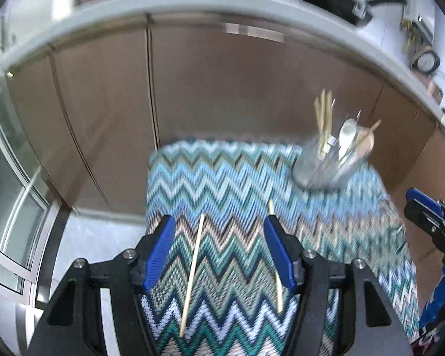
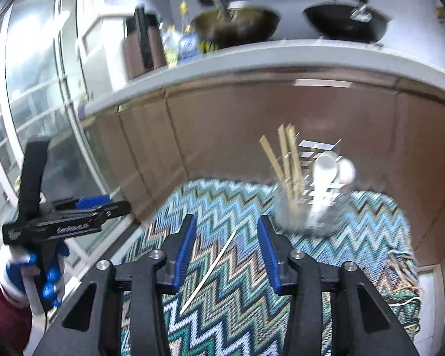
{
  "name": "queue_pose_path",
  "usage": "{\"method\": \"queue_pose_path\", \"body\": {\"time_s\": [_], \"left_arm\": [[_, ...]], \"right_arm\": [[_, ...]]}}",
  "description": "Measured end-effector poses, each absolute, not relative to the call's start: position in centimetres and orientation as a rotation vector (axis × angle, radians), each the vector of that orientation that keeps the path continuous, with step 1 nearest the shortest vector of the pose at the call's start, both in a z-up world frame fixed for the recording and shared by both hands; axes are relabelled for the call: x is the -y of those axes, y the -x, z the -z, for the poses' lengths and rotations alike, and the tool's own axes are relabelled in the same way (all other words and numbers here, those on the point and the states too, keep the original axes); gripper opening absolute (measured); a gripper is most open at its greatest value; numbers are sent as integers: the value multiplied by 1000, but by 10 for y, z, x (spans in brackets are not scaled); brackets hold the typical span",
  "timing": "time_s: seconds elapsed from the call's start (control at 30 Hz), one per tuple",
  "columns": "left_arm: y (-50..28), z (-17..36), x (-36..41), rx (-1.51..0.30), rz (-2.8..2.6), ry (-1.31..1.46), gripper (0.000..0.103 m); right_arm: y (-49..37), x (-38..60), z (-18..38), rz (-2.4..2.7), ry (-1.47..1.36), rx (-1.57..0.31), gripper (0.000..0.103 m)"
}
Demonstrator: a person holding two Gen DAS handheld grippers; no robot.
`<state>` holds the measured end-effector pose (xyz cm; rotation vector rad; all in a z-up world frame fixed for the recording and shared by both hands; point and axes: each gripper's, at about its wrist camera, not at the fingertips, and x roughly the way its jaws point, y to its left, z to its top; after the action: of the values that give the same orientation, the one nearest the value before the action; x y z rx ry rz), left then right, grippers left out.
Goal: Organize utensils
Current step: 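Move both open tools back over the last chopsticks on the cloth, then grasp a chopstick with the left tool while the right tool grasps the last chopstick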
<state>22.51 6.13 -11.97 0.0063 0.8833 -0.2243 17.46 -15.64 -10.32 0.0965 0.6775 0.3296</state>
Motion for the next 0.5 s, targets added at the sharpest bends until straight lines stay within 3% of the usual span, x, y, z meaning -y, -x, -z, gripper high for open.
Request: {"method": "queue_pose_path", "body": {"time_s": [0.07,0.2,0.5], "left_arm": [[-239,139,-63,-965,258,-8,60],[-266,172,-65,-1101,303,-6,50],[-310,222,-66,-1266,321,-2,34]], "right_arm": [[-185,146,115,-357,-89,-732,31],[-212,130,142,-401,-98,-848,19],[-267,106,194,-430,-97,-1051,16]]}}
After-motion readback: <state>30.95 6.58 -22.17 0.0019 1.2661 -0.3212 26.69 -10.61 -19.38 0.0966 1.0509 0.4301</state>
